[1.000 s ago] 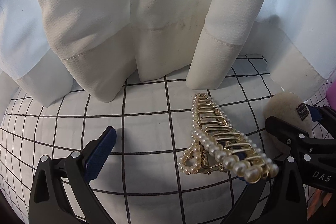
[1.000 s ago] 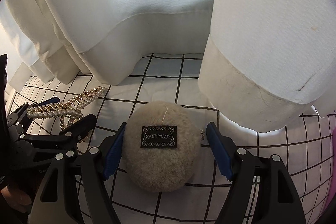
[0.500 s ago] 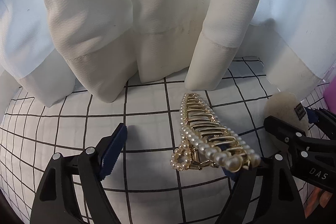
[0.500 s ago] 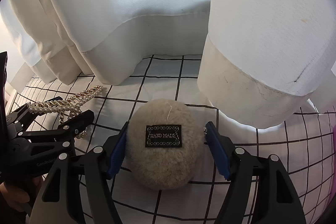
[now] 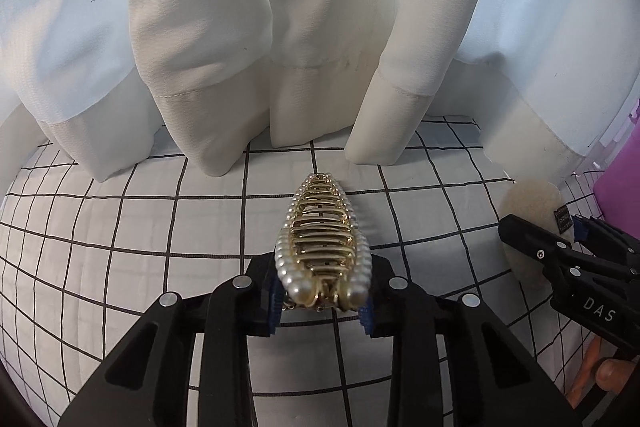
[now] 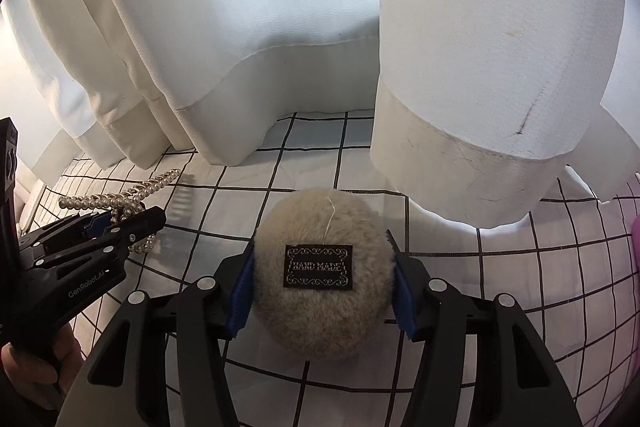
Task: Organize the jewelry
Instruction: 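Carry the pearl clip and pouf over the pink tub with both tools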
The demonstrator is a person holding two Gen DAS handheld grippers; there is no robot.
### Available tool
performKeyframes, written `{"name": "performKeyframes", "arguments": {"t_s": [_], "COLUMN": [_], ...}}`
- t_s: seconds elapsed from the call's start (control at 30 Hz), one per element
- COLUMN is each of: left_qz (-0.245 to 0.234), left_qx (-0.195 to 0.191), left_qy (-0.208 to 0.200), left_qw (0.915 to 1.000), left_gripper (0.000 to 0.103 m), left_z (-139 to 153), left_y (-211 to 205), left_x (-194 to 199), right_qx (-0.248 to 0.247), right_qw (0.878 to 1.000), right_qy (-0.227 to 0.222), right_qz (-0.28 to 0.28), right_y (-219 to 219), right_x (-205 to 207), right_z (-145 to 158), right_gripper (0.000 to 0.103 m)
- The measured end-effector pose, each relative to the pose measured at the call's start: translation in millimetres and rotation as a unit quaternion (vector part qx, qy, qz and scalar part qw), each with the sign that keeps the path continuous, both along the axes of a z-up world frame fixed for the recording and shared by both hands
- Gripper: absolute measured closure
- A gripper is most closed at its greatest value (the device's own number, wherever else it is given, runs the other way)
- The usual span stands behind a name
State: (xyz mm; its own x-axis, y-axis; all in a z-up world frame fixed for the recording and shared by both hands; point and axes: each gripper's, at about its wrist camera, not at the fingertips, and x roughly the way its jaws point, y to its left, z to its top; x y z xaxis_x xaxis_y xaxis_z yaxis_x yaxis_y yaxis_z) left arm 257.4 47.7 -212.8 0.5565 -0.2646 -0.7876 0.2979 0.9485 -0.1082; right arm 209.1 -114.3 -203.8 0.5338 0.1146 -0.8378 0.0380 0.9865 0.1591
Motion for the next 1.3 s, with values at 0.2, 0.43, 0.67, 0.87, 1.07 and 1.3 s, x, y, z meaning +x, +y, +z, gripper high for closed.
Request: {"name": "performKeyframes", "arguments": {"t_s": [0.2,0.43,0.67,0.87,1.07,1.3], "left_qz": [0.005,-0.016,-0.033,-0.062,-0.111,-0.183], "left_qx": [0.003,0.009,0.009,-0.013,-0.036,-0.075], "left_qy": [-0.012,-0.016,-0.038,-0.068,-0.099,-0.123], "left_qw": [0.9999,0.9997,0.9987,0.9957,0.9882,0.9725], "left_gripper": [0.075,0.075,0.075,0.075,0.075,0.075], "left_z": [16,43,83,127,176,222], "left_y": [27,28,-4,-50,-111,-214], "left_x": [-35,-85,-124,-143,-168,-196], "right_qx": [0.014,0.024,0.015,-0.005,-0.032,-0.064], "right_qw": [1.000,1.000,0.999,0.997,0.989,0.972], "right_qy": [-0.004,-0.010,-0.036,-0.076,-0.121,-0.156], "right_qz": [-0.001,0.001,-0.001,-0.026,-0.082,-0.165], "right_y": [2,3,-17,-55,-117,-211], "right_x": [-24,-62,-110,-148,-191,-248], "right_z": [14,41,96,155,213,260], "right_gripper": [0.048,0.048,0.048,0.048,0.048,0.048]}}
